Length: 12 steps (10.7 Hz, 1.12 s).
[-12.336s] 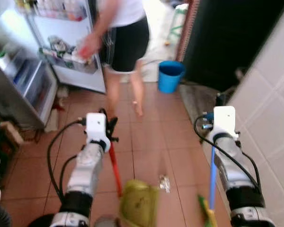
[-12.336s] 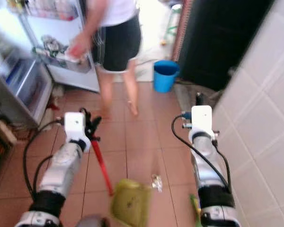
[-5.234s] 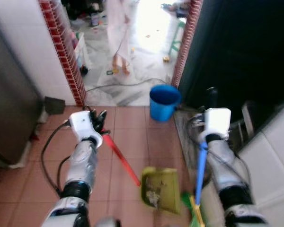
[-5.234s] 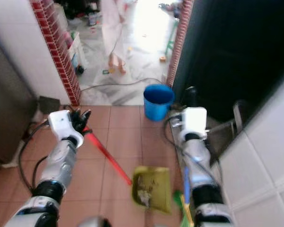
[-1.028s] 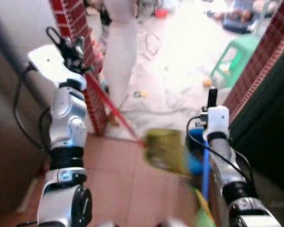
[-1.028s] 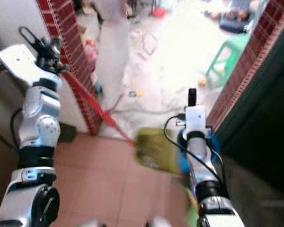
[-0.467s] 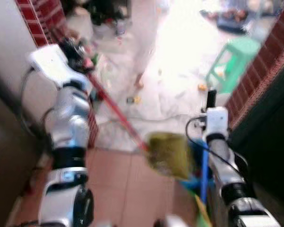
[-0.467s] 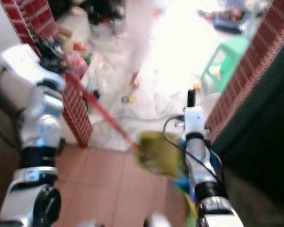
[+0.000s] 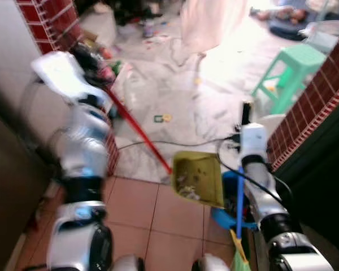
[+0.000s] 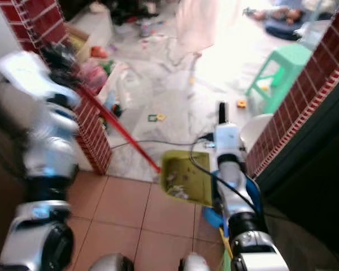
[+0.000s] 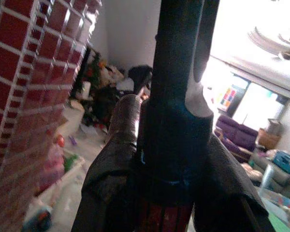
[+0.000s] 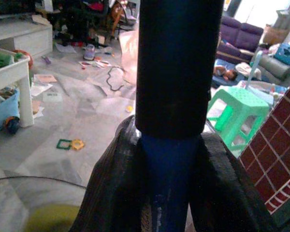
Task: Sweep floor
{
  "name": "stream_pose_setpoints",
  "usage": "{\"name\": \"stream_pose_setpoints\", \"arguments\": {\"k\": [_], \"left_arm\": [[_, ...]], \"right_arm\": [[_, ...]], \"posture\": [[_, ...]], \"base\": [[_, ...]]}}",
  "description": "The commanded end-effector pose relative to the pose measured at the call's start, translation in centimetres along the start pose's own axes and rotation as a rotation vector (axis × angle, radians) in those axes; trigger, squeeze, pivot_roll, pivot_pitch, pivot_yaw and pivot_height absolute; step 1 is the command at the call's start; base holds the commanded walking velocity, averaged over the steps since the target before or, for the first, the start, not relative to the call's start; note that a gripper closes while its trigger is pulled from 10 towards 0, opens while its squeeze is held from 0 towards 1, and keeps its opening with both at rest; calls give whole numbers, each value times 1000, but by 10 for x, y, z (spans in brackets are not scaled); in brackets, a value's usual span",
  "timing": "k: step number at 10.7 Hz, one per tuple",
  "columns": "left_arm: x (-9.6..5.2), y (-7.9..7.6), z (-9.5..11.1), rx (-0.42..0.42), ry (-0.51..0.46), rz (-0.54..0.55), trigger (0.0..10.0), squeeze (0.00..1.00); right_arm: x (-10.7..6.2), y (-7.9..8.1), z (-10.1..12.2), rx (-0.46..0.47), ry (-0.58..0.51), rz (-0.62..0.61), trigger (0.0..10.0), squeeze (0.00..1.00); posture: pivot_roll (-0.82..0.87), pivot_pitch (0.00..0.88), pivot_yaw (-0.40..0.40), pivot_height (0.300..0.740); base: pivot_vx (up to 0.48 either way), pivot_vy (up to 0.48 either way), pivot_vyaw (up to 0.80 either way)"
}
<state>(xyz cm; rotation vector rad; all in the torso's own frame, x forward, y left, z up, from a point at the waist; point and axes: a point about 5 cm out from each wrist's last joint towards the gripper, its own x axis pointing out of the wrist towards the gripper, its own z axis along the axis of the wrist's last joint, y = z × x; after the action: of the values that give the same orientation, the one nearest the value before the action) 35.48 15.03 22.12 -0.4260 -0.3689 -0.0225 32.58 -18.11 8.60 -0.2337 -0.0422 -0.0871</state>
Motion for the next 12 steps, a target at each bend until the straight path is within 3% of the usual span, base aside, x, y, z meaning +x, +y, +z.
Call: {"name": "stream_pose_setpoints", "arguments": {"k": [1,4,8,12], "left_arm": [[2,-7,12,-48,-58,-21,10000,0],[0,-17,5,-40,-43,-47,10000,0],[1,-15,4,-15,-45,-31,10000,0],[7,-7,12,70,-98,65,10000,0]], "right_arm": [[3,0,7,-15,-30,10,10000,0],[3,-2,6,-11,-27,3,10000,0],[2,-2,5,-5,-22,6,10000,0],[0,-2,3,-9,-19,15,10000,0]], "posture": [[-42,0,-10,740],[-47,0,-7,740],[-45,0,-5,740],[-57,0,-7,740]], "base": [[0,0,0],[0,0,-746],[0,0,-678],[0,0,0]]}}
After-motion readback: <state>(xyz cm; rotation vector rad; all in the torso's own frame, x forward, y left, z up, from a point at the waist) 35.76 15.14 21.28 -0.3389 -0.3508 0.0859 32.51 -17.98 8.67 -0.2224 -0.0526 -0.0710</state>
